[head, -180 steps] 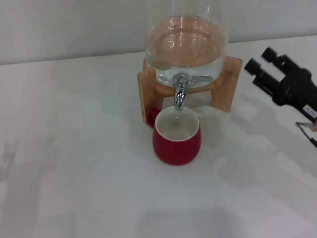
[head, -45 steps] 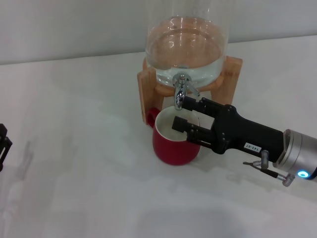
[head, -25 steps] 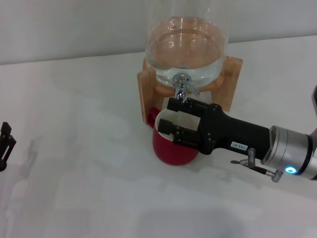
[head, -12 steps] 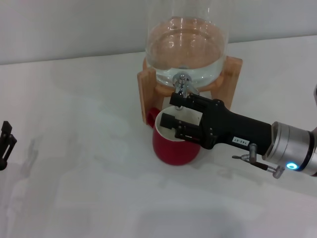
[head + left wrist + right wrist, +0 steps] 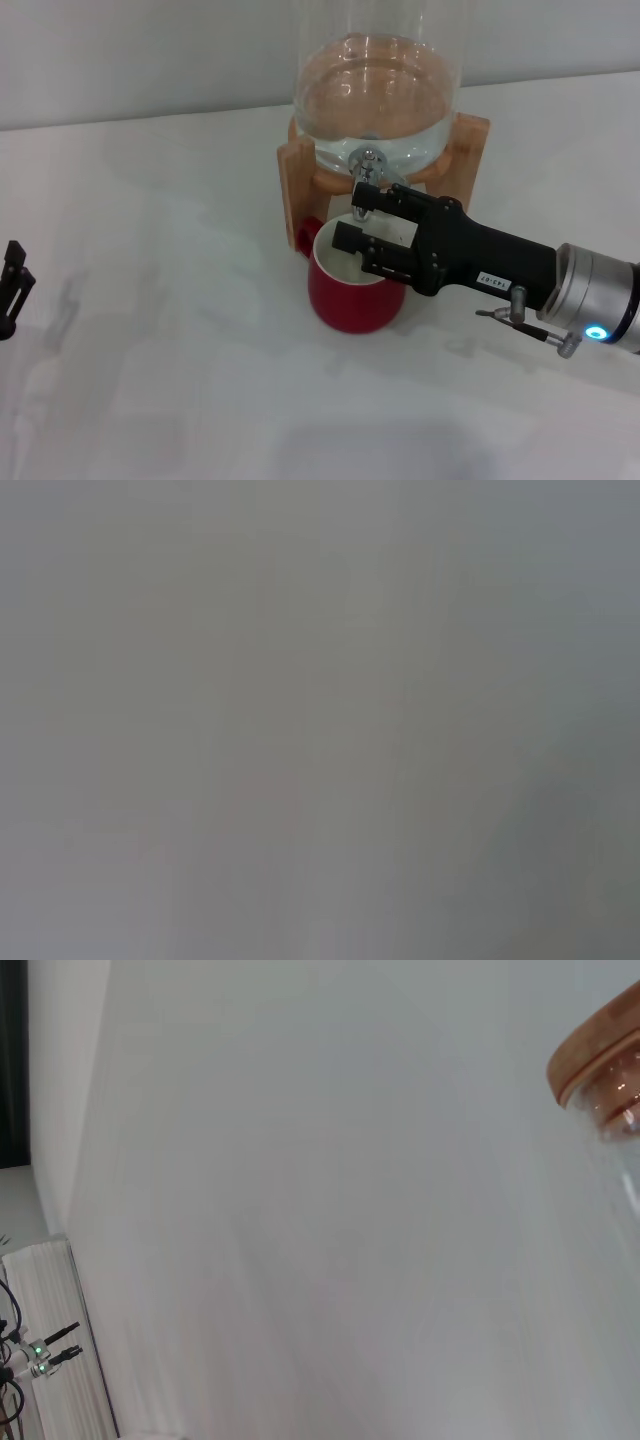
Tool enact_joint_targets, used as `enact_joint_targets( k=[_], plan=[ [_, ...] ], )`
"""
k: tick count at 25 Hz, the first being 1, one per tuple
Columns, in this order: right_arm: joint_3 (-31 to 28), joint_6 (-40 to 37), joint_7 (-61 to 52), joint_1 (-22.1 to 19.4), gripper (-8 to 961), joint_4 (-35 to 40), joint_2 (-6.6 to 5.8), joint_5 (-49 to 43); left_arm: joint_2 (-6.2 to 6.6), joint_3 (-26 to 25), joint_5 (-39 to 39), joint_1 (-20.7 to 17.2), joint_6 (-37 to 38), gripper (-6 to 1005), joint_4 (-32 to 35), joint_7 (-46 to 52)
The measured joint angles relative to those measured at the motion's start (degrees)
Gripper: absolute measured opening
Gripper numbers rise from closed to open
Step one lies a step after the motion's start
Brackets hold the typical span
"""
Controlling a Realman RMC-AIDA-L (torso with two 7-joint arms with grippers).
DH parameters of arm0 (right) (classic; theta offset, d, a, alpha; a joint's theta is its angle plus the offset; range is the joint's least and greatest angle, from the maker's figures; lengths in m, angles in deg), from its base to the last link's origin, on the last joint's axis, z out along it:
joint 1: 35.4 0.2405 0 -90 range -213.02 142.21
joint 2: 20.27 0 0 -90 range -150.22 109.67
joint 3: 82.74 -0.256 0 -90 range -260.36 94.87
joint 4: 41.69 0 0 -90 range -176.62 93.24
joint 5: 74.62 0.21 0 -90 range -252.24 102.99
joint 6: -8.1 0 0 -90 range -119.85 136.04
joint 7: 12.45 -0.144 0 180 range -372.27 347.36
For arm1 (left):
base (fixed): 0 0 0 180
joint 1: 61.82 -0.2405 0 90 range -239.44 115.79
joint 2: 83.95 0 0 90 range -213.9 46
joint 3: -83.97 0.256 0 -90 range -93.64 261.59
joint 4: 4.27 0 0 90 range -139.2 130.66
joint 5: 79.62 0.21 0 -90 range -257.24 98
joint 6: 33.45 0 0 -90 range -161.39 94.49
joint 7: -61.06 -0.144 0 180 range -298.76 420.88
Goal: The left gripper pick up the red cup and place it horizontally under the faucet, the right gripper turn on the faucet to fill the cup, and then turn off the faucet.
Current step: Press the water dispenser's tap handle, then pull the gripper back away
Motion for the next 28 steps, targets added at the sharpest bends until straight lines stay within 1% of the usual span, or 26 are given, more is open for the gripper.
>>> enact_joint_targets(
  k=[7,28],
  plan=[
    [-0.1,0.0,0.0,0.0,690,0.0,-0.03,0.2,0.05,0.0,-0.1,0.2,-0.1,880,0.0,0.0],
    [-1.7,0.0,0.3,-0.4,690,0.0,-0.70,0.5,0.09,0.0,0.0,0.4,-0.2,879,-0.5,0.0]
  ],
)
